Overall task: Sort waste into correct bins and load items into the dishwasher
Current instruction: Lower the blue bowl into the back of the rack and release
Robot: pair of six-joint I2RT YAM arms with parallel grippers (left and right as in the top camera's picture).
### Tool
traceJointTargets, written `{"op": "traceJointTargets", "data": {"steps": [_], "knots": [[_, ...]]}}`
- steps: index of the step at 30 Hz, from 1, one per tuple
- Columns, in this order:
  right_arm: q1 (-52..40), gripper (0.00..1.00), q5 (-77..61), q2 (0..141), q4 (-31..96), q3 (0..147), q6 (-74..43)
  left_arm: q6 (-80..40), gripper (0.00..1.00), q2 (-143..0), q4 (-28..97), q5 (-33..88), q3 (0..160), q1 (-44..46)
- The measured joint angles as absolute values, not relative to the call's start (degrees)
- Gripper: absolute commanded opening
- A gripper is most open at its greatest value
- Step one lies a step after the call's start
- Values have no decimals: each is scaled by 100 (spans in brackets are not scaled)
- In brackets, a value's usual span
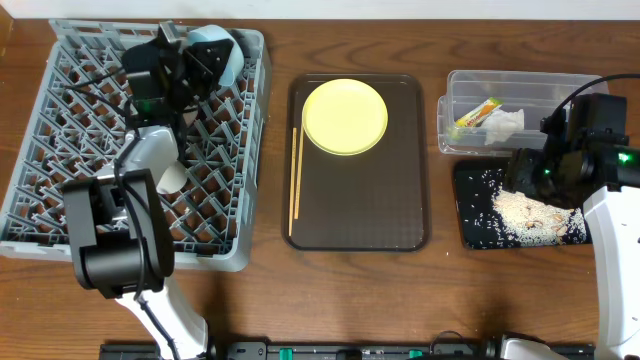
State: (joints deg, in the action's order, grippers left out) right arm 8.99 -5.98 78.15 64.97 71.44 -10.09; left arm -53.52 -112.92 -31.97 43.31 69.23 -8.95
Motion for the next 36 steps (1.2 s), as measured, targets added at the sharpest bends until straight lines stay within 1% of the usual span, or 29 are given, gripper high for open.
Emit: {"op": "traceJointTargets", "data": {"steps": [2, 3, 18, 34, 36], "knots": [[899, 61, -598, 7815, 6501, 7144, -1007, -5271, 7, -11292, -3225, 4471, 6925, -945], [899, 61, -598, 7815, 6504, 7144, -1007, -5229, 6, -11292, -3269, 4545, 6928, -965], [899, 61, -598, 7815, 6532, 7144, -1007, -5157, 6, -11321, -4147, 5116, 6947, -1050], [899, 61, -598, 7815, 6547, 7144, -1009, -4792, 6, -11507, -3920, 5221, 6947, -1131], [899, 60, -598, 7815, 6547, 7144, -1009, -4729, 10, -11507, -3739, 5225, 6954, -1223]]}}
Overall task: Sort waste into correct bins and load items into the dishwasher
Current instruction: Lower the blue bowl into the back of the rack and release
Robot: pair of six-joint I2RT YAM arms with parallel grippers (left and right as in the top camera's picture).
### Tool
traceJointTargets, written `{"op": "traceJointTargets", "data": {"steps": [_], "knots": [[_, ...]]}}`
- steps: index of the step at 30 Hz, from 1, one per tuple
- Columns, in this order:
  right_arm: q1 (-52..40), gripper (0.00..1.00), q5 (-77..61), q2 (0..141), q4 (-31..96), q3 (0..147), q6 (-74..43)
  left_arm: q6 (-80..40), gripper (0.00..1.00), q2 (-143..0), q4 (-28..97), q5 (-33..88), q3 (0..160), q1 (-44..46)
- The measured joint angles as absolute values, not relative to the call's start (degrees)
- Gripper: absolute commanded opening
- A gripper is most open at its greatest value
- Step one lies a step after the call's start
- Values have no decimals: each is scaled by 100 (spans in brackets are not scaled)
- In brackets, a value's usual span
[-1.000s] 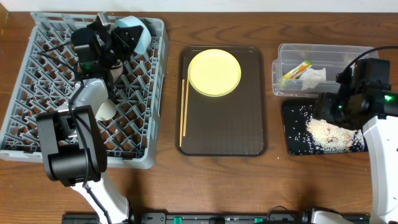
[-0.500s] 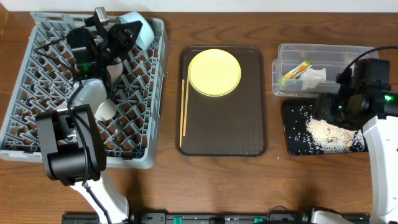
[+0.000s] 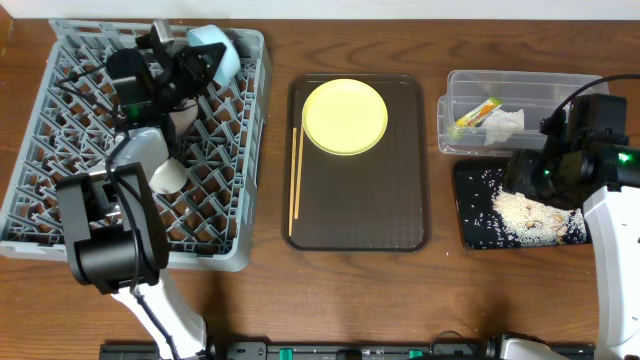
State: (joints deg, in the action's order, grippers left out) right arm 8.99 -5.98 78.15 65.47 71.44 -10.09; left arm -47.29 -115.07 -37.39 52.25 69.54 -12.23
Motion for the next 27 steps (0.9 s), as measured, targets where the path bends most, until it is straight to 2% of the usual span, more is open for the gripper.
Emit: {"op": "traceJointTargets", "data": {"steps": [8, 11, 12, 15, 17, 18, 22, 27], "knots": [[899, 60, -598, 7813, 6552, 7144, -1009, -4331, 11, -11500, -2714, 5782, 6982, -1577], [899, 60, -598, 7813, 6552, 7144, -1007, -4309, 17, -11504, -2681, 6069, 6978, -1702], [899, 60, -598, 7813, 6552, 7144, -1009, -4285, 24, -11502, -2589, 6154, 6978, -1737], [899, 61, -598, 7815, 6552, 7144, -1009, -4213, 34, -11498, -2209, 6309, 6973, -1824], [899, 61, -598, 7813, 6549, 7144, -1009, -4073, 49, -11480, -1881, 6333, 6976, -1857], [899, 61, -598, 7813, 6549, 7144, -1009, -4014, 52, -11463, -1678, 6326, 6976, -1863], [899, 61, -598, 7813, 6552, 7144, -1009, -3542, 61, -11246, -738, 6193, 6973, -1863], [899, 61, -598, 7813, 6554, 7144, -1007, -2762, 66, -10547, 644, 5496, 6969, -1859]]}}
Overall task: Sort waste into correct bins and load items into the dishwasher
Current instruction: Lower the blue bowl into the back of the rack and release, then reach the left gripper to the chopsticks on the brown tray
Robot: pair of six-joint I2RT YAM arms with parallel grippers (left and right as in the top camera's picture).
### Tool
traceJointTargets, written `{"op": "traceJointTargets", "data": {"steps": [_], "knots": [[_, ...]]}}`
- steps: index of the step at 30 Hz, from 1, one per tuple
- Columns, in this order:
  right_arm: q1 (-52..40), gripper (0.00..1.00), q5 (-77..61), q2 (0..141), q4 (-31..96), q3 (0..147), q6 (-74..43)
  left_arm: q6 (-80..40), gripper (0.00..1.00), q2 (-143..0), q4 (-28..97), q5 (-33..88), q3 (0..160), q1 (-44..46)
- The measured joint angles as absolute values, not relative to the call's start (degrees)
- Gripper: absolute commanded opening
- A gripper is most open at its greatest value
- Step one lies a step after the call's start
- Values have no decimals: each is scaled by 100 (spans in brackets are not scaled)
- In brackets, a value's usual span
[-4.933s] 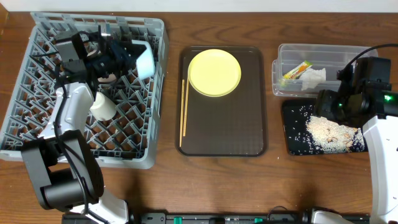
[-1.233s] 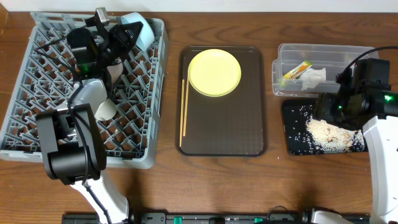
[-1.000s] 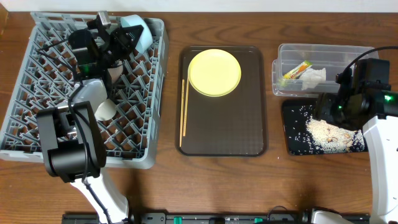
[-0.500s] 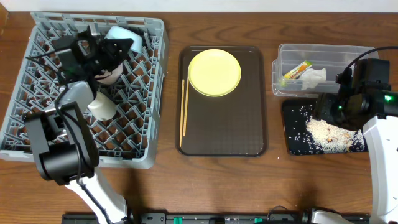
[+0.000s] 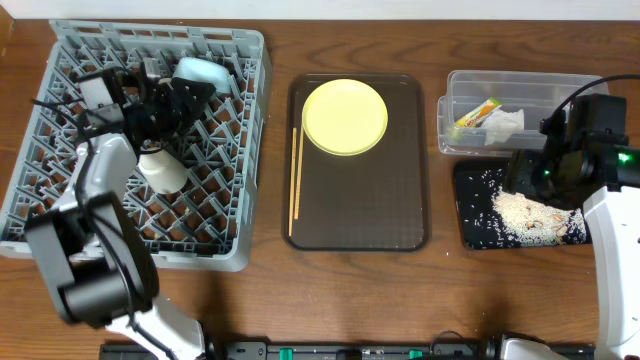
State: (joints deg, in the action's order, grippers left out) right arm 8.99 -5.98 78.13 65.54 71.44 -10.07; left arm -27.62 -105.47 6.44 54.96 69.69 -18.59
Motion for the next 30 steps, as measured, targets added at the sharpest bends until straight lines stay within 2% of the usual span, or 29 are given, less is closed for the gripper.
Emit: {"op": "traceJointTargets", "data": {"steps": [5, 9, 13, 20, 22, 25, 30], "knots": [[899, 61, -598, 7813, 6536, 7144, -1009, -2217, 84, -9769, 1527, 4932, 6969, -1800], [899, 62, -598, 7813, 6534, 7144, -1009, -1927, 87, -9146, 2150, 4174, 6969, -1321], [899, 64, -602, 7813, 6532, 7144, -1007, -1723, 91, -8792, 2792, 2980, 6969, -305], [899, 67, -600, 7811, 6499, 7144, -1007, -1627, 92, -8766, 3809, 1083, 6963, 1747], [899, 67, -600, 7811, 6490, 7144, -1007, -1782, 83, -8766, 3835, 657, 6910, 2340], [899, 67, -600, 7811, 6493, 7144, -1007, -2191, 79, -8899, 3850, 115, 6812, 2904], [899, 67, -600, 7808, 6495, 7144, -1007, -2661, 78, -9710, 3430, -298, 6794, 3124]]}}
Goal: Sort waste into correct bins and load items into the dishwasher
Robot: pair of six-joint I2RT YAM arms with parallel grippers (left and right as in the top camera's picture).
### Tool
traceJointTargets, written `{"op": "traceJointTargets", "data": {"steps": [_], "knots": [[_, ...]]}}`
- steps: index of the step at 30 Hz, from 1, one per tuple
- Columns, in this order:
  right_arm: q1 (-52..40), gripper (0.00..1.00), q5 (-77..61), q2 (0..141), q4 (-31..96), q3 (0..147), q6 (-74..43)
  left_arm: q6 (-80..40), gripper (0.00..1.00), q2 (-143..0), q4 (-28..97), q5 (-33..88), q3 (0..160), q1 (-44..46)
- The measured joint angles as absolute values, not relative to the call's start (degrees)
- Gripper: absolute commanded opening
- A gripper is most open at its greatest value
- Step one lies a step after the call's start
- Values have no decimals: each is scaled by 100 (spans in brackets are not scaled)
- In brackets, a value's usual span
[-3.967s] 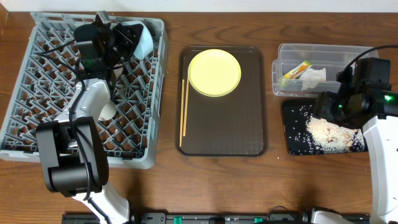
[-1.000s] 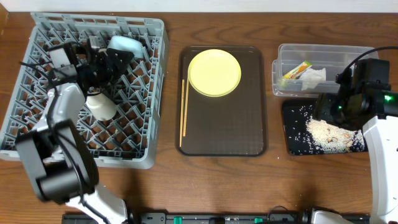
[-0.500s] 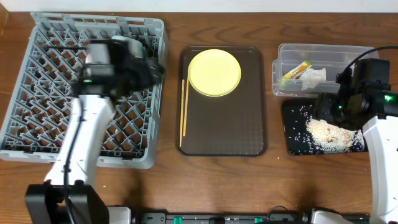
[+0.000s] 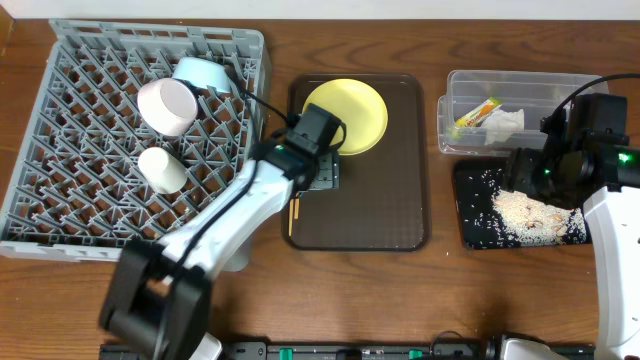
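Note:
My left gripper [image 4: 322,178] hangs over the left part of the brown tray [image 4: 400,215], just above the wooden chopsticks [image 4: 292,215], whose upper length it hides. From above its fingers do not show. The yellow plate [image 4: 350,115] lies at the tray's far end. In the grey dish rack [image 4: 60,200] sit a light blue bowl [image 4: 198,72], a pink cup [image 4: 168,104] on its side and a small white cup [image 4: 160,170]. My right gripper [image 4: 525,172] hovers over the black bin [image 4: 475,225] of spilled rice, its fingers hidden.
A clear plastic bin [image 4: 530,85] at the back right holds a wrapper [image 4: 476,114] and a crumpled tissue [image 4: 505,124]. The left arm stretches from the front left across the rack's near right corner. The right arm rises along the table's right edge.
My left arm has left the rack and now reaches over the tray's left side, above the chopsticks. The pink cup it covered now shows in the rack. The right arm is unchanged.
My left gripper was at the rack's far end by the blue bowl. It then stood further left and nearer, and the bowl sat lower in the rack. Now bowl and pink cup rest there and the gripper is over the tray. The right arm stayed put.

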State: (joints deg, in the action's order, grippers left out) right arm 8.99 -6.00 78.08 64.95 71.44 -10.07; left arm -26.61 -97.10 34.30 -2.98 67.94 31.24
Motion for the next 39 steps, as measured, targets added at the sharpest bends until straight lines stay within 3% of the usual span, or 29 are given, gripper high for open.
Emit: {"op": "traceJointTargets", "data": {"steps": [18, 19, 23, 28, 29, 30, 39], "knots": [[899, 66, -600, 7808, 6512, 7144, -1007, -2851, 75, -11063, 2650, -475, 6757, 3173], [899, 66, -600, 7808, 6512, 7144, -1007, -2851, 71, -11069, 2633, -482, 6757, 3173], [899, 66, -600, 7808, 6512, 7144, -1007, -2845, 36, -11069, 2637, -473, 6757, 3173], [899, 66, -600, 7808, 6514, 7144, -1004, -2853, 19, -11069, 2729, -353, 6759, 3173], [899, 66, -600, 7808, 6519, 7144, -1004, -2864, 9, -11069, 2792, -336, 6766, 3170], [899, 66, -600, 7808, 6521, 7144, -1004, -2864, 6, -11067, 2825, -331, 6772, 3173], [899, 66, -600, 7808, 6534, 7144, -985, -2978, 6, -10949, 3236, -274, 6785, 3173]]}}
